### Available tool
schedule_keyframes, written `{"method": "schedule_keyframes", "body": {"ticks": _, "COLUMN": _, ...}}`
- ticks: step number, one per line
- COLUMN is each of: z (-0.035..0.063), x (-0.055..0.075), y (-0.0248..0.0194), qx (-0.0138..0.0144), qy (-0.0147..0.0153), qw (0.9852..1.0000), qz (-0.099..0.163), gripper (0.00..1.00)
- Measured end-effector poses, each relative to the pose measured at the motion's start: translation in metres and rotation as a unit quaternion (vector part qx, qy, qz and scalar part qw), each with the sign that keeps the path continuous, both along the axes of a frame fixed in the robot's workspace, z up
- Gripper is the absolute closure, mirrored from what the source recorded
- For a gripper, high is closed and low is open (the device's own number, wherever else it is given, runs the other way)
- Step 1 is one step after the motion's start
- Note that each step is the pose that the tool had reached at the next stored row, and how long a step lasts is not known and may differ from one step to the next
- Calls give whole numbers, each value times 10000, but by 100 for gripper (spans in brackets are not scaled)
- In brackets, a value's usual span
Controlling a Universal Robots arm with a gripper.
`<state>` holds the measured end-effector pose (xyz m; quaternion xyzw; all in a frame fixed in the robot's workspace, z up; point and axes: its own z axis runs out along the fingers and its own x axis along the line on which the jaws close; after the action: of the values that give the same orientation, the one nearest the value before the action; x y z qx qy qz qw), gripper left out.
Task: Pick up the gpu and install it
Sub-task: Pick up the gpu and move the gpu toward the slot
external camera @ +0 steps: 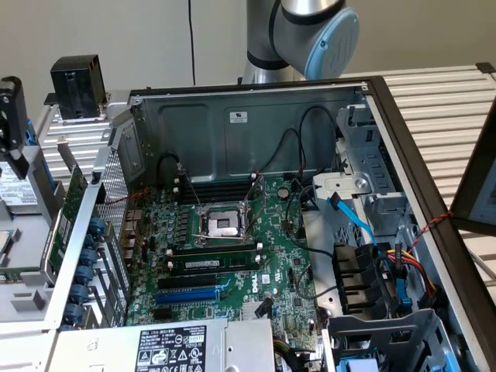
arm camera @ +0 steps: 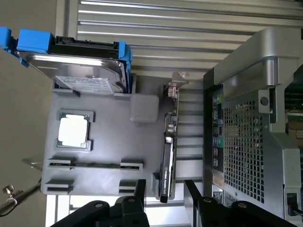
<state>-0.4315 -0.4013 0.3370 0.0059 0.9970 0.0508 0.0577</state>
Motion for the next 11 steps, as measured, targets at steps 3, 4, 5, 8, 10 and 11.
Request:
{"method": "schedule_keyframes", "body": {"ticks": 3, "z": -56, "x": 0, "y": -13, "qx": 4, "qy": -2, "qw": 10000, "qz": -47, "gripper": 55}}
{"method": "schedule_keyframes", "body": {"ticks": 4, "z": -75, "x": 0, "y": -18, "qx": 7, "qy": -3, "qw": 10000, "qz": -66, "gripper": 55}}
{"method": "schedule_keyframes", "body": {"ticks": 5, "z": -91, "x": 0, "y": -23, "qx": 19, "qy": -2, "qw": 10000, "qz": -95, "gripper": 55}}
{"method": "schedule_keyframes", "body": {"ticks": 8, "z": -123, "x": -1, "y": -32, "qx": 123, "qy": -1, "qw": 9998, "qz": -184, "gripper": 55}}
{"method": "schedule_keyframes", "body": {"ticks": 10, "z": -152, "x": 0, "y": -48, "qx": 169, "qy": -1, "qw": 9996, "qz": -236, "gripper": 55}}
{"method": "schedule_keyframes", "body": {"ticks": 11, "z": -172, "x": 0, "y": -61, "qx": 175, "qy": -2, "qw": 9995, "qz": -262, "gripper": 55}}
